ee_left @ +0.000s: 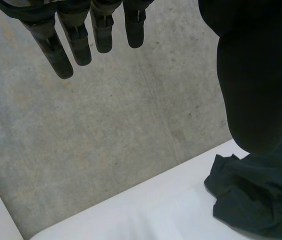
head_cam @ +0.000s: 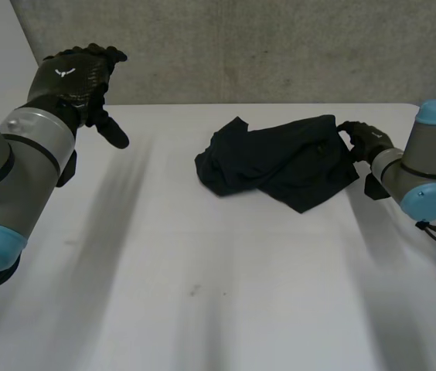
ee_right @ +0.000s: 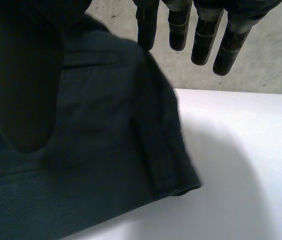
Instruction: Fold the shorts.
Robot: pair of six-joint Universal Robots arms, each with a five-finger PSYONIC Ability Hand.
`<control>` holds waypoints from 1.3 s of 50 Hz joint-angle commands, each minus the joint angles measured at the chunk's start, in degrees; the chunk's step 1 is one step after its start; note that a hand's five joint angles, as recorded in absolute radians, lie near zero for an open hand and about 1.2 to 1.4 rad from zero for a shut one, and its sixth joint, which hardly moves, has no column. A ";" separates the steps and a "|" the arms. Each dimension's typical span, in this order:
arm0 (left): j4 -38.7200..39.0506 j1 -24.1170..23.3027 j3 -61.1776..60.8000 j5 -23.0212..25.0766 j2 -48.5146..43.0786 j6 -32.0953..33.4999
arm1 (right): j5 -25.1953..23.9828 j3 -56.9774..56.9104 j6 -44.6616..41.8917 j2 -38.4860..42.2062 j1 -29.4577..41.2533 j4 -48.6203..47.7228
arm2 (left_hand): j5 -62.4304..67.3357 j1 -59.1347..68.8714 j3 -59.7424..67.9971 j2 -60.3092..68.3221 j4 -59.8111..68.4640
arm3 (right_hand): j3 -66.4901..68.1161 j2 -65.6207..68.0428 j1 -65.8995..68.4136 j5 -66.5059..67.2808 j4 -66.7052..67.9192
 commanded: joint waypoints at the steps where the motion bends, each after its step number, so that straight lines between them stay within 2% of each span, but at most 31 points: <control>1: -0.08 0.00 0.25 -0.05 -1.49 0.03 | -7.50 -3.98 3.85 3.47 1.83 1.08 | -2.19 -0.29 -1.87 -1.10 -1.40 | 60.89 60.12 61.15 58.91 59.36; 2: -0.08 0.00 0.25 -0.14 -1.75 0.03 | -9.60 -3.29 3.68 2.68 2.62 1.51 | -2.36 -0.45 -2.04 -1.27 -1.57 | 67.82 67.05 68.08 65.84 66.29; 4: -0.08 0.00 0.25 -0.05 -2.19 0.03 | -11.54 -0.75 2.54 -0.55 4.02 2.39 | -2.36 -0.46 -2.04 -1.27 -1.57 | 67.89 67.12 68.15 65.91 66.36; 8: -0.17 -0.78 -0.10 0.03 -2.46 -0.15 | -11.73 10.84 -5.80 -11.98 6.31 1.70 | -2.36 -0.46 -2.04 -1.27 -1.57 | 67.89 67.12 68.15 65.91 66.36; 14: 0.01 -5.00 -0.19 -0.14 -4.48 -0.50 | -11.56 37.35 -31.26 -32.26 11.22 -0.84 | -2.58 -0.67 -2.25 -1.49 -1.78 | 67.89 67.12 68.15 65.91 66.36; 16: -0.08 -6.49 -0.28 -0.23 -5.35 -0.76 | -11.38 42.22 -35.15 -35.80 12.90 -2.08 | -2.58 -0.67 -2.25 -1.49 -1.78 | 67.89 67.12 68.15 65.91 66.36; 19: -0.17 -9.03 -0.37 -0.40 -7.02 -1.03 | -9.80 52.68 -40.61 -42.66 16.85 -7.25 | -2.58 -0.67 -2.25 -1.49 -1.78 | 67.89 67.12 68.15 65.91 66.36; 23: -0.26 -12.21 -0.28 -0.58 -10.62 -1.38 | -3.75 64.72 -46.23 -51.09 21.16 -17.09 | -2.58 -0.67 -2.25 -1.49 -1.78 | 67.89 67.12 68.15 65.91 66.36; 30: -0.26 -15.38 0.42 -0.32 -18.80 -3.05 | 1.79 72.04 -54.23 -55.15 23.45 -21.42 | -2.58 -0.67 -2.25 -1.49 -1.78 | 67.89 67.12 68.15 65.91 66.36; 36: -1.75 -16.17 2.27 -0.93 -25.13 -2.44 | 3.74 72.40 -55.21 -55.59 22.84 -21.33 | -1.52 0.38 -1.20 -0.43 -0.73 | 67.89 67.12 68.15 65.91 66.36; 44: -4.21 -14.85 3.50 -6.11 -25.31 -2.44 | 3.74 73.62 -55.21 -56.56 22.75 -21.51 | 6.21 8.12 6.54 7.30 7.01 | 67.89 67.12 68.15 65.91 66.36; 50: -5.27 -15.46 2.45 -7.17 -24.17 -2.87 | 3.65 73.63 -54.86 -56.74 22.84 -21.68 | 5.54 7.45 5.87 6.64 6.34 | 67.89 67.12 68.15 65.91 66.36; 55: -7.55 -15.91 0.70 -8.92 -18.29 -4.28 | 4.00 73.98 -54.86 -56.12 23.28 -22.47 | 2.19 4.09 2.51 3.28 2.98 | 67.89 67.12 68.15 65.91 66.36; 58: -9.74 -15.55 -1.85 -11.21 -15.56 -9.36 | 4.26 74.59 -54.77 -55.86 23.45 -23.70 | 2.18 4.08 2.50 3.27 2.97 | 67.89 67.12 68.15 65.91 66.36; 59: -11.32 -15.55 -3.16 -11.48 -15.03 -13.38 | 4.44 74.68 -54.77 -55.86 23.45 -23.97 | 2.18 4.09 2.50 3.27 2.97 | 67.89 67.12 68.15 65.91 66.36; 65: -16.16 -17.57 -6.34 -9.03 -15.81 -26.84 | 5.67 74.68 -54.86 -55.16 23.72 -24.76 | 1.34 3.25 1.67 2.43 2.14 | 67.89 67.12 68.15 65.91 66.36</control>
